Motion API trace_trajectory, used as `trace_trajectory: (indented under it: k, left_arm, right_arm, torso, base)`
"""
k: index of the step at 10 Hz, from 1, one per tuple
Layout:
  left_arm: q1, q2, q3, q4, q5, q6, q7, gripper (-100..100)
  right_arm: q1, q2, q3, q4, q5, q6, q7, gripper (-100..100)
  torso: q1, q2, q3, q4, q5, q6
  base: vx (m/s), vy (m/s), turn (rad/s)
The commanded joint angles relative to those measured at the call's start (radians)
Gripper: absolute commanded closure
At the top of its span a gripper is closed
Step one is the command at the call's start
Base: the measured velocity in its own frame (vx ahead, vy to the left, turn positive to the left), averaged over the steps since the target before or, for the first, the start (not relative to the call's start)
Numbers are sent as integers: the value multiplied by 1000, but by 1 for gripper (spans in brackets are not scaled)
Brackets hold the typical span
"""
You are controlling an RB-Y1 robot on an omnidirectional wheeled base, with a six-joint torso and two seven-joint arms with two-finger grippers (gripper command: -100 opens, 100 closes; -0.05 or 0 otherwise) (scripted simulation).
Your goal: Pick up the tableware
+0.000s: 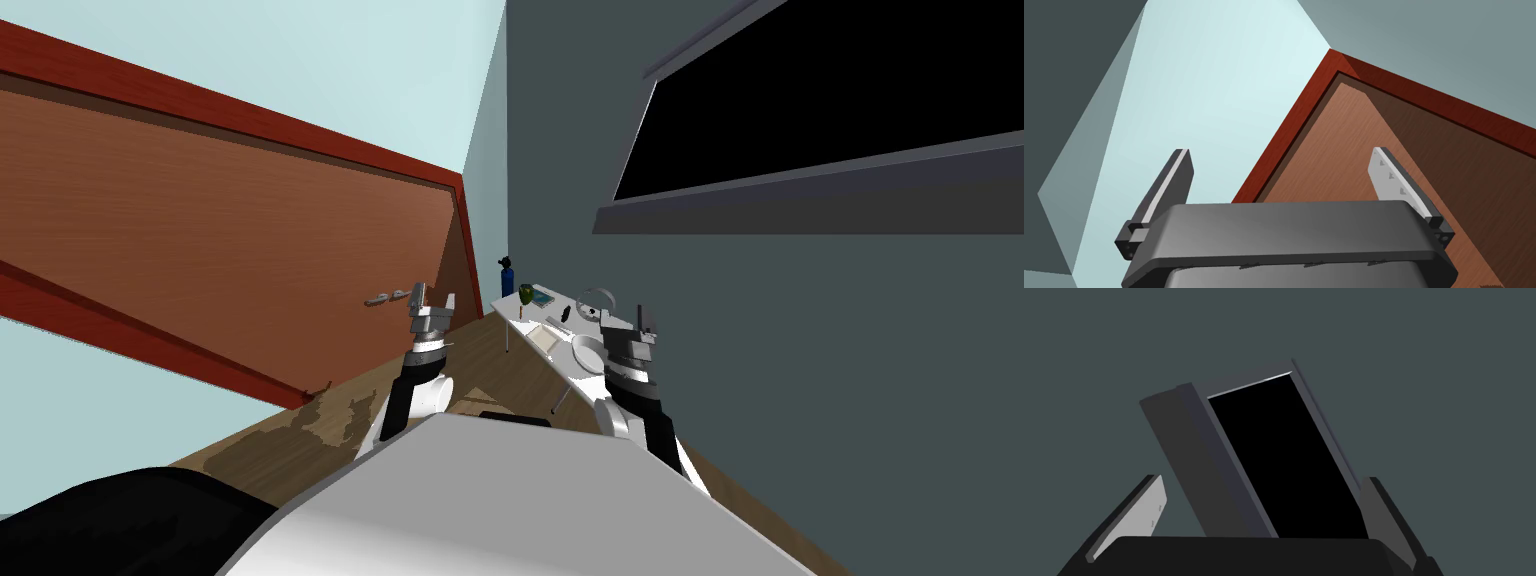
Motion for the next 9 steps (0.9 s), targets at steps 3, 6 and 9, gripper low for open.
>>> trace_trajectory:
  k: [3,6,9]
  left_arm:
    - [0,0,0,0,0,0,0,0]
    - [0,0,0,0,0,0,0,0]
    - [0,0,0,0,0,0,0,0]
  right_arm:
    - [-2,-90,13,63,28,19,75,-100]
    - [-4,-166,28,139,63,42,163,-100]
    - [-5,-223,41,196,91,60,235,-100]
  torso:
    - [8,-2,-1,0,2,0]
    - [10,-3,-2,-1,2,0]
    - [9,-3,-2,-1,2,0]
  base:
    - [31,121,33]
    - [43,157,40]
    - [48,149,34]
